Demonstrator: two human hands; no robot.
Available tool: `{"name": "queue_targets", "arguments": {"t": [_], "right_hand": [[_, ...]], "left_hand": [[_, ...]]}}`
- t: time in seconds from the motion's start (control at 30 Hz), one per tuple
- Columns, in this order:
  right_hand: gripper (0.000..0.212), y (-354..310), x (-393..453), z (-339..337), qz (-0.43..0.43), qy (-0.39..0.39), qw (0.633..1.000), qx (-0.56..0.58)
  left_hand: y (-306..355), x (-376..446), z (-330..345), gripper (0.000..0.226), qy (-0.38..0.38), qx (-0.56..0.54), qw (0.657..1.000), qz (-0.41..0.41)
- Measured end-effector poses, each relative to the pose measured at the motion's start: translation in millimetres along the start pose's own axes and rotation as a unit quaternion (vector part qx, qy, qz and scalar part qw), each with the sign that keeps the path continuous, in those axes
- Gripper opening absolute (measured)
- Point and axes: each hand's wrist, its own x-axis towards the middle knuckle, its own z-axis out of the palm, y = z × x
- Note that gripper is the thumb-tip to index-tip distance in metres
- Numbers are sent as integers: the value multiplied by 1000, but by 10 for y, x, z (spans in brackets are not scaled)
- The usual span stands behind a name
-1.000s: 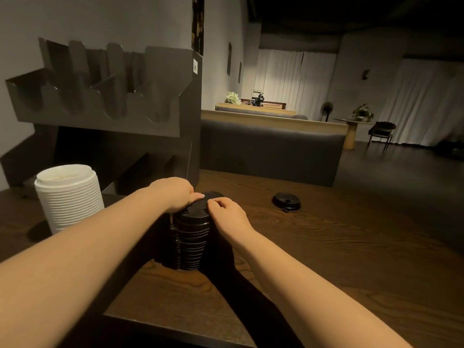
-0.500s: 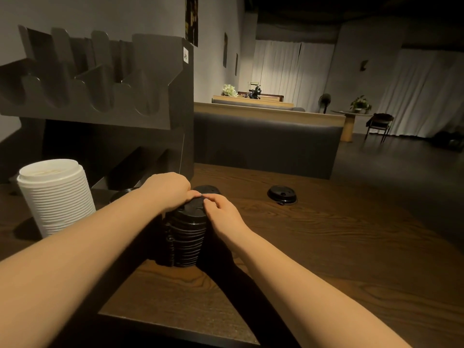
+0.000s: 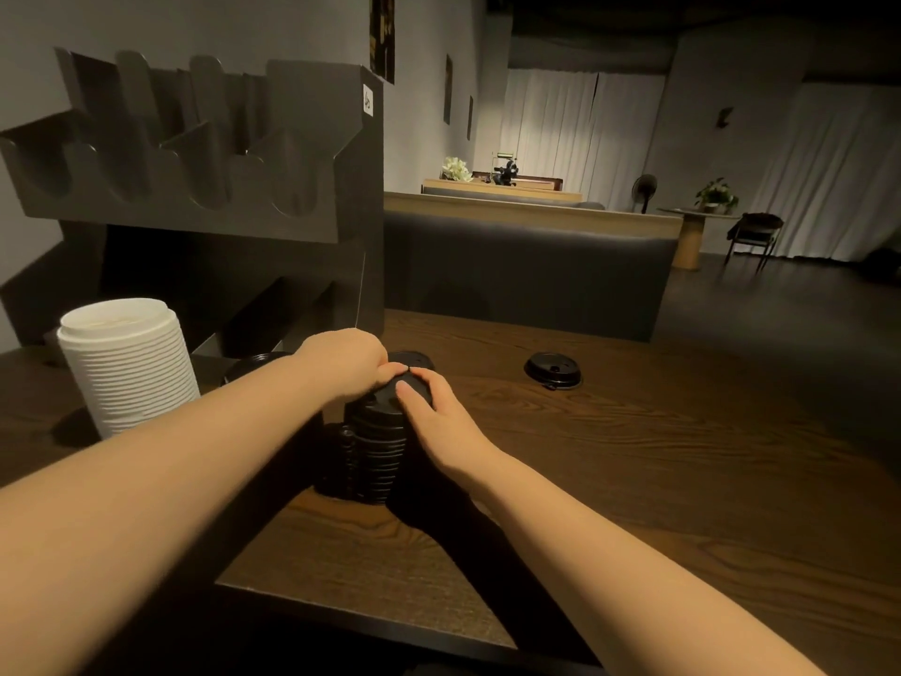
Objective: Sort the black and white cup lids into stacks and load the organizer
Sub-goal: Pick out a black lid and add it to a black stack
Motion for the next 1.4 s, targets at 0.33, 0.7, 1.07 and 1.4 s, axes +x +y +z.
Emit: {"name": "queue_targets", "arguments": {"t": [0.33,0.7,1.07,1.4], "right_hand": [[61,158,176,-470,99,72,991,-49],[52,876,561,-1495,135,173,955,-200],[36,1137,532,-1711,58,245,917,-310],[32,957,115,-1728,137,217,890,-377]], "left_hand": [[597,251,-222,47,98,-217,969,-65],[1460,899,539,69,24,-327,891,-313],[1466,939,950,38,144,-191,959,-153],[1353,819,939,61,136,-422,889,-115]]}}
